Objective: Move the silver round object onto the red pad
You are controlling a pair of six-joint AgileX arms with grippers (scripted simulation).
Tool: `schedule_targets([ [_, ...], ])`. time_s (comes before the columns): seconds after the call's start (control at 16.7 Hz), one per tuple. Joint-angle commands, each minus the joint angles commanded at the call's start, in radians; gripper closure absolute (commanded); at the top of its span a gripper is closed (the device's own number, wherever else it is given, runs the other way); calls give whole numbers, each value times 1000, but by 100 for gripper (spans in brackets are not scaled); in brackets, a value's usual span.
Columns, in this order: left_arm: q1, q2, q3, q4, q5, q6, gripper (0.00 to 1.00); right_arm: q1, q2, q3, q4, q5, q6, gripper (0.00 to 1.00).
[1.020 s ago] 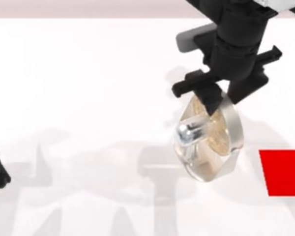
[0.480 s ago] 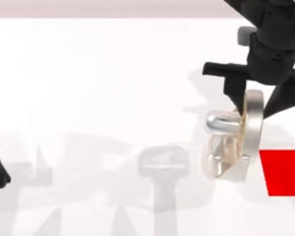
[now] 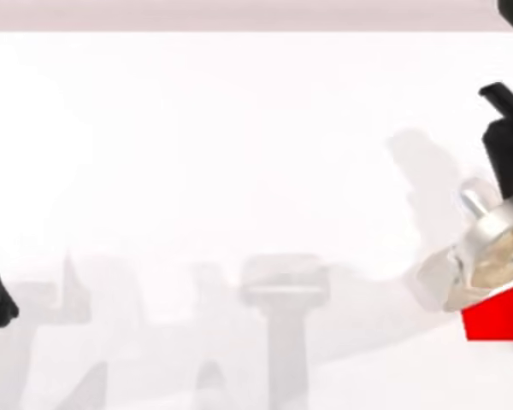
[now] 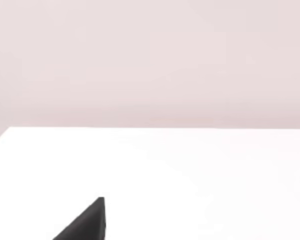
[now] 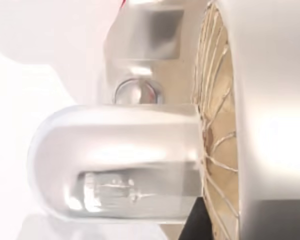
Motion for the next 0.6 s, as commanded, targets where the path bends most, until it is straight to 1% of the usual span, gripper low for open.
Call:
schedule_targets([
  [0.12,0,0,0,0,0,0,0,-33,-48,-62,16,3,145,100],
  [0.3,0,0,0,0,0,0,0,-69,-102,-133,36,6,283,100],
  [0.42,0,0,0,0,0,0,0,-80,-120,-156,43,7,322,100],
  [0.6,0,0,0,0,0,0,0,-82,-122,-158,44,7,326,100],
])
